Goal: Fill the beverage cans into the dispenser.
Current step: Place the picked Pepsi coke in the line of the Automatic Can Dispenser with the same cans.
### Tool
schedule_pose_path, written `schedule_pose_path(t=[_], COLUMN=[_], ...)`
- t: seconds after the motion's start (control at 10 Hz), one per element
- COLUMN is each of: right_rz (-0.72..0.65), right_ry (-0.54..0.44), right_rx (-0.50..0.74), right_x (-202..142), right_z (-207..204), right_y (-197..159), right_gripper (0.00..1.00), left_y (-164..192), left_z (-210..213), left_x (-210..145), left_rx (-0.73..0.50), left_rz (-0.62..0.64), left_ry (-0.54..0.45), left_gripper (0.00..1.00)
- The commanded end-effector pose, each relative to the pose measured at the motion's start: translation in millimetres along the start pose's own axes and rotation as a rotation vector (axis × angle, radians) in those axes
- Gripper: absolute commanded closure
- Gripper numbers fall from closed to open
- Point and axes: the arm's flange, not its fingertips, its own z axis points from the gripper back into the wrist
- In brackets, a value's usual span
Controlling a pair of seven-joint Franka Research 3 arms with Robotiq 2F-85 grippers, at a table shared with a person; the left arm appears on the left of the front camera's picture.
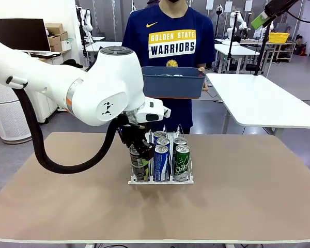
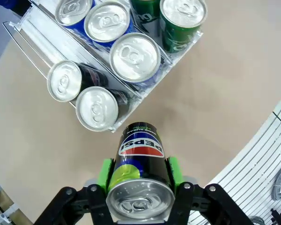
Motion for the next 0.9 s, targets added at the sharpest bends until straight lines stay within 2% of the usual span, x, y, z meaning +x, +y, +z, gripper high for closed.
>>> schedule_pose_path(t=[0.0, 0.4, 0.8], right_rz=[-0.002, -0.002, -0.002], right_ry=[-0.003, -0.003, -0.003], right_rx=[0.004, 0.004, 0.004], right_x=[-0.8, -0.8, -0.8], right_z=[0.3, 0.3, 0.3], right_y=[1.7, 1.7, 1.7], right_gripper=[0.0, 0.0, 0.0], left_y=[2.8, 23.9, 43.2], left_z=[-5.0, -24.6, -38.4], left_x=[21.6, 36.1, 36.5], left_rx=[0.045, 0.037, 0.069], left_rz=[0.027, 0.039, 0.071], left_ry=[-0.024, -0.043, 0.004], left_gripper=[0.42, 0.42, 0.42])
